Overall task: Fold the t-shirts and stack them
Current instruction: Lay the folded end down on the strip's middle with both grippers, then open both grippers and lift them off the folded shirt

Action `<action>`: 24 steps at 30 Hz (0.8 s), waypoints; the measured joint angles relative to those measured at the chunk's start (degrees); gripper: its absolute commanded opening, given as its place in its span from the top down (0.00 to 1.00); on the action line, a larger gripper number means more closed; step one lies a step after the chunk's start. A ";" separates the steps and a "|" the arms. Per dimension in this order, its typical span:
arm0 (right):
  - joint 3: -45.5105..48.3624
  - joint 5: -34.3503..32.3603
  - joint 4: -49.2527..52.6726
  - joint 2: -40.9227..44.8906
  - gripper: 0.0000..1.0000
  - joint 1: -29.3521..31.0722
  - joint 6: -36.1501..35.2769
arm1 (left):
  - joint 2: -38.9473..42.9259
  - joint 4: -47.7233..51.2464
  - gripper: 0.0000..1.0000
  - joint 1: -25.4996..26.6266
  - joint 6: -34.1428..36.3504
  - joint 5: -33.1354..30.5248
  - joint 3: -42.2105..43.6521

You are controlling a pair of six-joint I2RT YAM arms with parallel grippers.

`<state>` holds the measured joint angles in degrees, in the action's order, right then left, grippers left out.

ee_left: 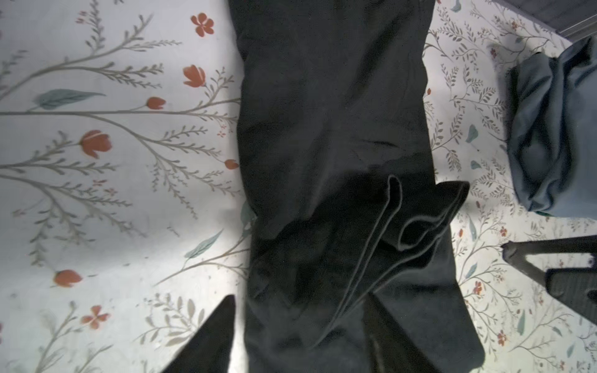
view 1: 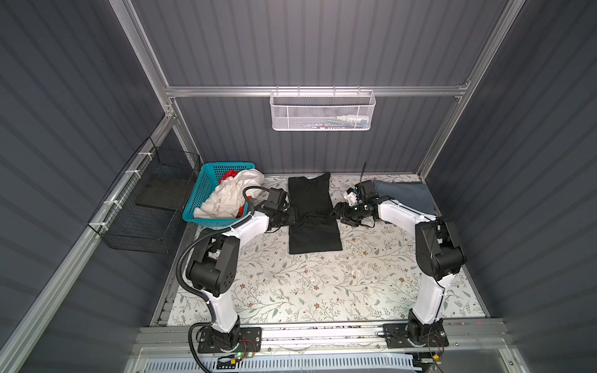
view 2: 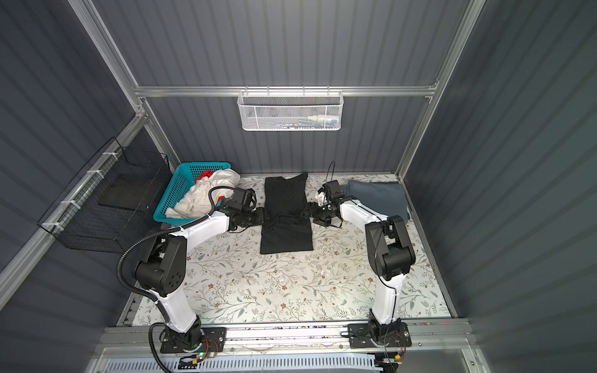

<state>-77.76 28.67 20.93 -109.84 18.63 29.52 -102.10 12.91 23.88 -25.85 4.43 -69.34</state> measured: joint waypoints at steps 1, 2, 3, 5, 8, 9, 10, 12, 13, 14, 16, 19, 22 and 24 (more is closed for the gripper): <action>0.28 -0.37 0.28 0.42 0.26 -0.07 -0.31 | 1.33 0.28 0.11 0.00 0.61 -0.66 0.74; 0.92 -0.83 0.48 1.25 0.26 -0.15 -0.70 | 2.91 0.52 0.09 0.00 1.16 -1.27 1.57; 1.79 -1.29 0.66 2.34 0.25 -0.24 -1.03 | 4.44 0.72 0.07 0.00 1.62 -1.73 2.25; 3.87 -2.14 1.01 5.03 0.25 -0.35 -1.49 | 7.72 0.74 0.06 -0.09 2.27 -2.16 3.65; 6.69 -3.39 1.01 9.07 0.23 -0.48 -1.79 | 12.57 -0.04 0.05 -0.09 2.84 -2.12 6.40; 7.89 -3.76 0.87 10.58 0.22 -0.48 -2.01 | 13.97 -0.20 0.05 -0.09 3.02 -1.95 7.43; 9.11 -4.22 0.63 11.93 0.19 -0.48 -2.12 | 15.10 -0.31 0.05 -0.09 3.19 -1.90 8.33; 12.72 -5.40 -0.46 15.41 0.17 -0.48 -2.69 | 17.05 -0.44 0.04 -0.09 3.41 -1.90 10.19; 14.25 -6.16 -0.81 16.85 0.14 -0.48 -2.78 | 17.79 -0.50 0.04 -0.09 3.45 -1.88 11.06; 16.24 -7.19 -1.36 18.53 0.13 -0.48 -2.99 | 18.43 -0.57 0.03 -0.09 3.54 -1.86 11.91; 19.89 -9.01 -2.19 21.29 0.12 -0.48 -3.32 | 19.43 -0.85 0.03 -0.09 3.65 -1.64 13.44; 24.48 -11.13 -3.26 24.02 0.10 -0.48 -3.58 | 20.44 -1.84 0.03 -0.09 3.67 -1.14 15.58; 27.89 -12.61 -4.11 25.55 0.10 -0.46 -3.58 | 20.57 -2.80 0.03 -0.09 3.69 -0.59 16.59; 30.05 -13.84 -4.85 26.84 0.10 -0.31 -3.58 | 20.57 -3.28 0.03 -0.09 3.87 -0.39 16.83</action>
<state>-47.70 14.83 16.08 -83.00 18.33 25.93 -81.54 9.63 23.79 -21.98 4.03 -52.51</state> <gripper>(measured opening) 0.898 0.973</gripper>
